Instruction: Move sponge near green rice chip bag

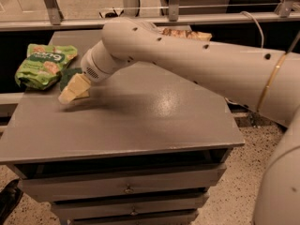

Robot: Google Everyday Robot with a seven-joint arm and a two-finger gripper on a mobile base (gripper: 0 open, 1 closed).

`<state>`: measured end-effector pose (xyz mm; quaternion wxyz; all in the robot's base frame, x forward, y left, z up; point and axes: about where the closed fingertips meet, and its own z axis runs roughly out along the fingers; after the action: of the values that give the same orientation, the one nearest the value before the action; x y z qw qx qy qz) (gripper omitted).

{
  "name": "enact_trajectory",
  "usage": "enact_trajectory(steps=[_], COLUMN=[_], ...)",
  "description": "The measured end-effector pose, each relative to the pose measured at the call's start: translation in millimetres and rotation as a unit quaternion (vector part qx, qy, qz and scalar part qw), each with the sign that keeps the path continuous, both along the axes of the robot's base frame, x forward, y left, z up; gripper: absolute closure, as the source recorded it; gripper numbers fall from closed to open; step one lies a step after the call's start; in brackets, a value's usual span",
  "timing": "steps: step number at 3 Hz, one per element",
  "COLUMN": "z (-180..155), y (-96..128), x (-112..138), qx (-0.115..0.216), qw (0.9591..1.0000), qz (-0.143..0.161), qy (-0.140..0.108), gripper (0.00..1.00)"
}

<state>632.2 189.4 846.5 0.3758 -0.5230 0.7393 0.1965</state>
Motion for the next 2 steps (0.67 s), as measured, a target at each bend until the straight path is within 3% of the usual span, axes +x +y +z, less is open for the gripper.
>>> enact_trajectory(steps=[1, 2], z=[15.5, 35.6], y=[-13.4, -38.0], x=[-4.5, -18.5], qx=[0.017, 0.065], qw=[0.9998, 0.9976], qz=[-0.009, -0.012], qy=[-0.011, -0.019], gripper=[0.00, 0.00])
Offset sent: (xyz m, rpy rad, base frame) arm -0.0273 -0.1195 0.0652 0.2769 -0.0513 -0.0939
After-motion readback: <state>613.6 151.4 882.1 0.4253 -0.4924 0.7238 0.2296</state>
